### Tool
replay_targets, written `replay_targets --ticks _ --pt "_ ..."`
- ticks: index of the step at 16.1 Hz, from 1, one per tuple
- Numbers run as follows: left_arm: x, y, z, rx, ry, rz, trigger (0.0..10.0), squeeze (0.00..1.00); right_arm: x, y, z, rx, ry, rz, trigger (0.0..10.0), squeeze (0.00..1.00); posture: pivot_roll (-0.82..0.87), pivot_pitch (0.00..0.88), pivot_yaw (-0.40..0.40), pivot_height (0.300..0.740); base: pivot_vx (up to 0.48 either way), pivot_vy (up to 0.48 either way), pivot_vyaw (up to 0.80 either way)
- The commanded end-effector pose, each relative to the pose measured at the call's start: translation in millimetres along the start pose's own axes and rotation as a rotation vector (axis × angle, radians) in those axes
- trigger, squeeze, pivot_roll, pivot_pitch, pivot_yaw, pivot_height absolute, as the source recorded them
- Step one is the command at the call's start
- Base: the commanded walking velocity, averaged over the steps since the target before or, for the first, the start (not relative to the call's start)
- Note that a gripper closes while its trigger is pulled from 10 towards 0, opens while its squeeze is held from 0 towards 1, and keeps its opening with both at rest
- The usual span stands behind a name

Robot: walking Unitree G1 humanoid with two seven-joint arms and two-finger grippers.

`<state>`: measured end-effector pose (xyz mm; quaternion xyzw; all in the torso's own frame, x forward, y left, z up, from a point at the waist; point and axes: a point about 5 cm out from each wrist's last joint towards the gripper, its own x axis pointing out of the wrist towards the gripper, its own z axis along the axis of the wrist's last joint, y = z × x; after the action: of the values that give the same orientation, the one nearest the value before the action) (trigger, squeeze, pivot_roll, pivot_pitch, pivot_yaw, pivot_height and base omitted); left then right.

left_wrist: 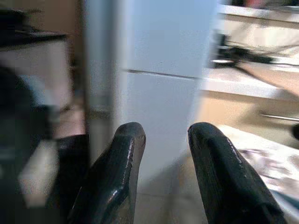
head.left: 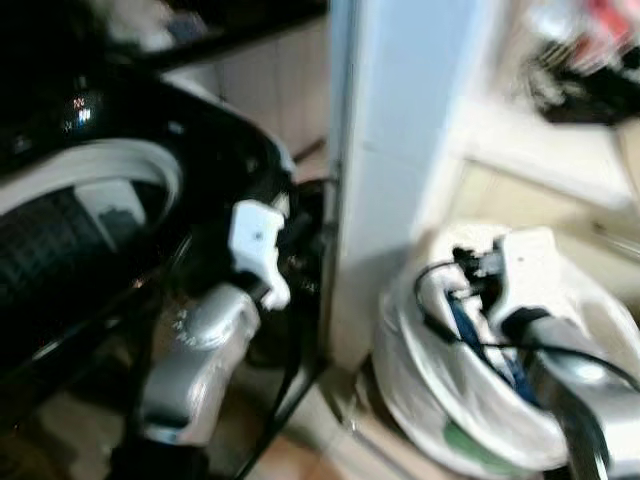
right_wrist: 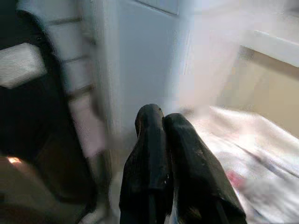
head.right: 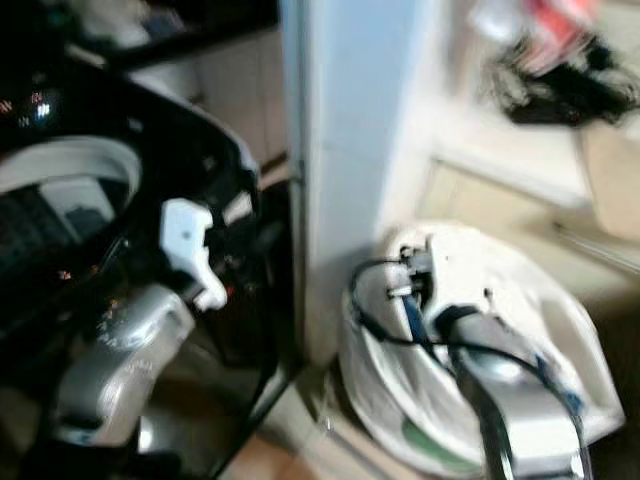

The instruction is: Clothes washing

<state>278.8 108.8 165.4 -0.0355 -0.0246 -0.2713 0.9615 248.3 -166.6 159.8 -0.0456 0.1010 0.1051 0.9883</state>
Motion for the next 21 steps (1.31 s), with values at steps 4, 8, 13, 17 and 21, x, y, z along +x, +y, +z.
replay_targets --ticks 4,8,13,17,21 --pt "-1.1 -2.3 4.4 0.030 -0.016 -0.007 10.0 0.00 -5.2 -1.7 -0.4 0.020 -0.004 0.001 10.0 0.00 -0.14 0.000 -0.001 0.740 0.000 0.000 0.00" --pt "-0.2 -1.6 4.5 0.012 -0.014 0.009 10.0 0.00 -4.3 -3.8 0.3 0.028 0.000 -0.016 10.0 0.00 -0.14 0.000 0.000 0.740 0.000 -0.240 0.00" --pt "-2.6 -1.3 7.0 0.034 0.009 -0.082 10.0 0.00 -4.2 -7.7 -10.2 0.012 0.170 -0.008 10.0 0.00 -0.13 0.000 0.000 0.740 0.000 0.000 0.00" --pt "-13.4 -18.7 5.4 0.057 0.069 -0.376 10.0 0.00 3.2 -28.7 -50.4 0.007 0.461 0.022 10.0 1.00 -0.13 0.000 0.014 0.740 0.000 0.000 0.00" --pt "-16.4 -24.3 0.9 0.071 0.114 -0.446 10.0 0.00 24.0 -55.3 -62.5 0.025 0.508 -0.062 10.0 1.00 -0.12 0.000 0.015 0.740 0.000 0.000 0.00"
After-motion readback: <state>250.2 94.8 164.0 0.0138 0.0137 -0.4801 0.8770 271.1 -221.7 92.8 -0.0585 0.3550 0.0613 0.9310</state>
